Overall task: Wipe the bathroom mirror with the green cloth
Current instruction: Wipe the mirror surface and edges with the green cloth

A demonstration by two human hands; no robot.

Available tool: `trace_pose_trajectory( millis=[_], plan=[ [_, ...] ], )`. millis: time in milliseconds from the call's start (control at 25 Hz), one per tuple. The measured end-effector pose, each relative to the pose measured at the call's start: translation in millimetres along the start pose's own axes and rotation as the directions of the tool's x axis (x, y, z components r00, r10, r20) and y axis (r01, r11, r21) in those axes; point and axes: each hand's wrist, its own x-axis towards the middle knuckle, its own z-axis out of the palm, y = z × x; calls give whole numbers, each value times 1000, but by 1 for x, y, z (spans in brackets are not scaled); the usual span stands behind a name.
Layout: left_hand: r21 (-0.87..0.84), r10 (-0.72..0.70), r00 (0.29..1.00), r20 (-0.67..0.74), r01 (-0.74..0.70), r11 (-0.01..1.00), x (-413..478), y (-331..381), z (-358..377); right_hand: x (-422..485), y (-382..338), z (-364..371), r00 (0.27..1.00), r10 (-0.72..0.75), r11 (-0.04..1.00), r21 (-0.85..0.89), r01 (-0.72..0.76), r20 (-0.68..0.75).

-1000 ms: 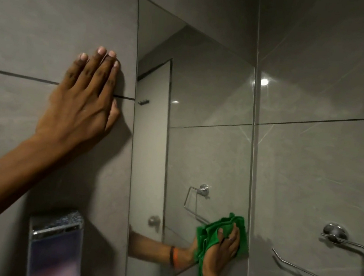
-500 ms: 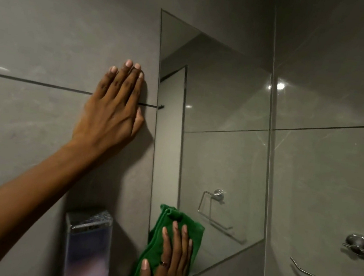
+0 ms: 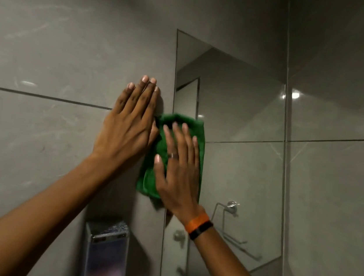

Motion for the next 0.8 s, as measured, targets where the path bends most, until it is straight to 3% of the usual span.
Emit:
trace_pose_trajectory(
  millis=[280,560,800],
  plan=[
    [24,4,1000,15,-5,1000,1,0,-1,125,25,-5,996,-60,997,-47,57,-65],
    [43,15,1000,23,-16,999,1,-2,-4,213,44,-15,998,33,997,-73,-37,-60],
    [45,18,999,27,-19,999,1,-3,-3,236,74,-21,995,82,995,-51,-85,-65]
  ],
)
